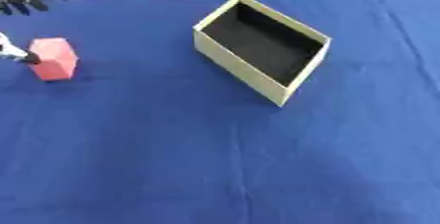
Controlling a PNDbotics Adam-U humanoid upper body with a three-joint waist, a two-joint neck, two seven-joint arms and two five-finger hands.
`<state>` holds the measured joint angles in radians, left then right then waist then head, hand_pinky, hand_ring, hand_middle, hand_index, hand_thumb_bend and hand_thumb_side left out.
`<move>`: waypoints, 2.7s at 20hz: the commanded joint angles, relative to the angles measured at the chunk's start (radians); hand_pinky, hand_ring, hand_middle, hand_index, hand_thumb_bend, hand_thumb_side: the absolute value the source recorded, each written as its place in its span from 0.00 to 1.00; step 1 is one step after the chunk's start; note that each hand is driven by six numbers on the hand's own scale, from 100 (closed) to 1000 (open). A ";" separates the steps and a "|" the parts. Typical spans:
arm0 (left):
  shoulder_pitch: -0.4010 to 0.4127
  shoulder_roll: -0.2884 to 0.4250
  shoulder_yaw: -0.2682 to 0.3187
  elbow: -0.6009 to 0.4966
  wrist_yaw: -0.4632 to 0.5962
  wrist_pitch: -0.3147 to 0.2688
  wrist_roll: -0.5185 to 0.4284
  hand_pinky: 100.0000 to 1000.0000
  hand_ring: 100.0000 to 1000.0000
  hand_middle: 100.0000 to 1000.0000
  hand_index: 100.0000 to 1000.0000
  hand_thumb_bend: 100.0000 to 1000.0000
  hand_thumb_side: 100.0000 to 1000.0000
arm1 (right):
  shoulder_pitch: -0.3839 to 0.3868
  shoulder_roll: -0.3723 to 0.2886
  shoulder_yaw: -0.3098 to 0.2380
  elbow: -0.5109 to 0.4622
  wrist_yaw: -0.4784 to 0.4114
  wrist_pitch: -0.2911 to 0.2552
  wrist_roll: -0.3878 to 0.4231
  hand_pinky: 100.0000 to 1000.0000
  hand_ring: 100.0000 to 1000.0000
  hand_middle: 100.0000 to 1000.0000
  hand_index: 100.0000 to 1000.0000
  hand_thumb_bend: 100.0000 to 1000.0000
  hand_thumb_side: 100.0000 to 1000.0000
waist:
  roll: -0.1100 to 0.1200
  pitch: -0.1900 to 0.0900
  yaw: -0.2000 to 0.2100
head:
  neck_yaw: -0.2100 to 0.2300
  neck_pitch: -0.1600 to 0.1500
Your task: Pick up objects on the table and place them in the box.
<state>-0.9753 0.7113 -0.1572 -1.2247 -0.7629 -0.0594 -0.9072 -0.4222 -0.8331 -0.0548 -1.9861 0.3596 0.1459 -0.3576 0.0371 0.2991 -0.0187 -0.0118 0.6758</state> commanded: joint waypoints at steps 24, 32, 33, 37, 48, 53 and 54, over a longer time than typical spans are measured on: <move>-0.034 -0.022 0.035 0.139 -0.134 0.018 0.065 0.89 0.94 0.92 0.97 0.62 0.31 | -0.025 -0.024 -0.006 -0.014 -0.004 -0.002 0.006 0.83 0.80 0.81 0.84 0.00 0.99 | 0.000 0.022 -0.022 | 0.013 -0.043; -0.044 -0.033 0.047 0.169 -0.183 0.026 0.110 0.90 0.96 0.94 0.97 0.63 0.30 | -0.032 -0.022 -0.004 -0.014 -0.005 -0.005 0.006 0.83 0.79 0.81 0.84 0.00 0.99 | -0.001 0.039 -0.029 | 0.020 -0.051; -0.044 -0.034 0.048 0.173 -0.189 0.027 0.115 0.90 0.96 0.94 0.97 0.63 0.30 | -0.032 -0.022 -0.004 -0.014 -0.005 -0.005 0.006 0.83 0.79 0.81 0.84 0.00 0.99 | -0.001 0.042 -0.031 | 0.021 -0.053; -0.047 -0.039 0.052 0.188 -0.203 0.028 0.133 0.90 0.95 0.93 0.97 0.62 0.29 | -0.035 -0.021 -0.003 -0.014 -0.005 -0.005 0.007 0.83 0.79 0.81 0.83 0.00 0.99 | -0.003 0.051 -0.035 | 0.026 -0.060; -0.051 -0.043 0.059 0.209 -0.224 0.024 0.153 0.84 0.89 0.86 0.95 0.53 0.19 | -0.036 -0.019 -0.001 -0.014 -0.004 -0.002 0.011 0.83 0.80 0.81 0.84 0.00 1.00 | -0.004 0.069 -0.037 | 0.030 -0.069; -0.054 -0.044 0.061 0.209 -0.201 0.019 0.145 0.80 0.86 0.84 0.93 0.38 0.00 | -0.032 -0.018 -0.002 -0.014 -0.004 0.000 0.011 0.83 0.80 0.81 0.84 0.00 1.00 | -0.004 0.068 -0.033 | 0.028 -0.062; -0.055 -0.044 0.061 0.208 -0.196 0.019 0.143 0.79 0.86 0.83 0.92 0.36 0.00 | -0.032 -0.018 -0.001 -0.014 -0.004 0.000 0.012 0.83 0.80 0.81 0.84 0.00 1.00 | -0.004 0.068 -0.033 | 0.028 -0.061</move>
<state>-1.0098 0.6419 -0.1088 -1.0105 -0.9665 -0.0383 -0.7624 -0.4480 -0.8315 -0.0484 -1.9861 0.3591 0.1461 -0.3477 0.0359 0.3877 -0.0531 0.0158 0.6151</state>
